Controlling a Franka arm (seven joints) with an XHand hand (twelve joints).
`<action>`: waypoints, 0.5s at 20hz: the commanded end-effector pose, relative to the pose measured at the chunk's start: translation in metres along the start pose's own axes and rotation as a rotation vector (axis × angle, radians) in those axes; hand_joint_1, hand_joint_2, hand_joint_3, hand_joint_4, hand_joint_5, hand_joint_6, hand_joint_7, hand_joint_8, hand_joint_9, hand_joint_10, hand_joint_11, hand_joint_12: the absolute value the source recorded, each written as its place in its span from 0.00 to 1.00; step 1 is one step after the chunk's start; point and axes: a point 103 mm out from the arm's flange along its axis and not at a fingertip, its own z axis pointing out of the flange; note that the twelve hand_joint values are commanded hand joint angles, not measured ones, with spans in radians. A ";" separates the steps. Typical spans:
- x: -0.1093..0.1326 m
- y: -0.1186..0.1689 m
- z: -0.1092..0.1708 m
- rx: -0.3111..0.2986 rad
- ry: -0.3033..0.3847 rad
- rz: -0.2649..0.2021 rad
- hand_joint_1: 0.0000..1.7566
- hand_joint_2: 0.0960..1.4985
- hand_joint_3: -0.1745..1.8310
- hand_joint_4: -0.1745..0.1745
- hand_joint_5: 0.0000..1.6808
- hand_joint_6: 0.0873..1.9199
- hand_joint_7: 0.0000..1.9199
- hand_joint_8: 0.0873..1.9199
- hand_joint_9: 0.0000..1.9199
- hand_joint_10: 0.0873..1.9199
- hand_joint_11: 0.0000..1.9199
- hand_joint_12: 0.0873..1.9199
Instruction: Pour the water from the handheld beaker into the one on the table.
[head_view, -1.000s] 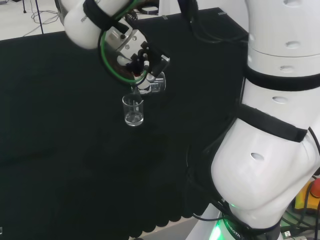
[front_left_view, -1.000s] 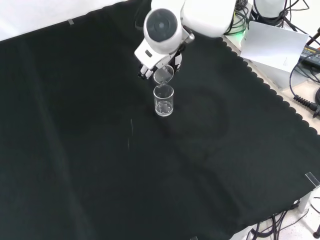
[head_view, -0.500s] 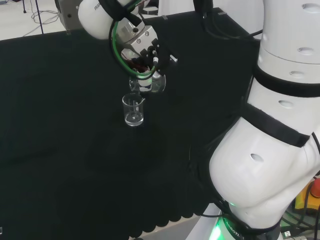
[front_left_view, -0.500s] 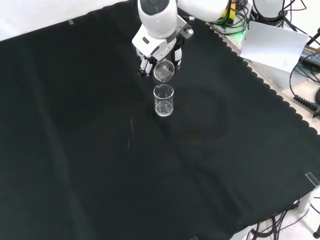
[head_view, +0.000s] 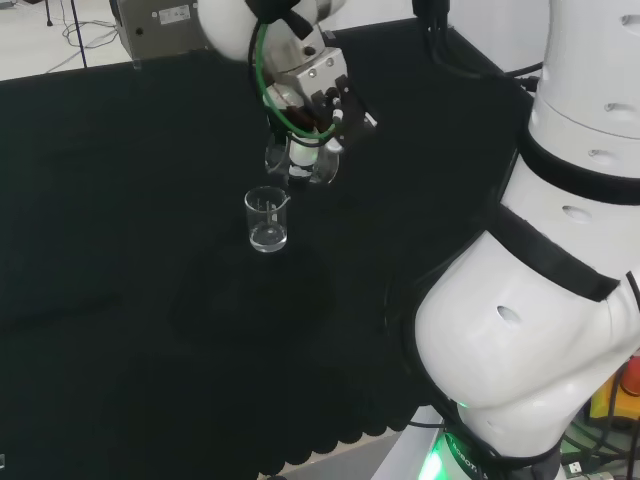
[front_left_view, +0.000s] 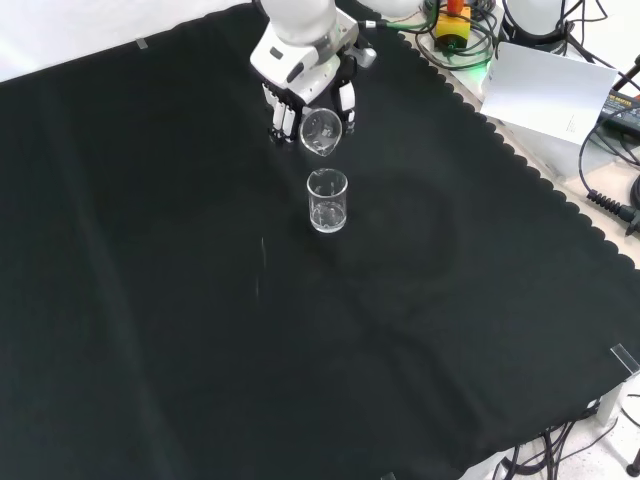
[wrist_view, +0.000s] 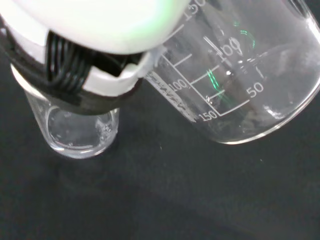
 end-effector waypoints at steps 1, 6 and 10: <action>-0.025 -0.002 0.010 -0.128 0.173 -0.048 0.75 0.38 0.43 0.00 0.75 0.32 0.69 0.30 0.96 0.01 0.74 0.26; -0.026 0.007 0.012 -0.160 0.246 -0.067 0.75 0.38 0.43 0.00 0.75 0.32 0.69 0.30 0.95 0.01 0.74 0.26; -0.046 0.010 0.020 -0.189 0.342 -0.088 0.75 0.38 0.43 0.00 0.75 0.32 0.69 0.30 0.95 0.01 0.73 0.25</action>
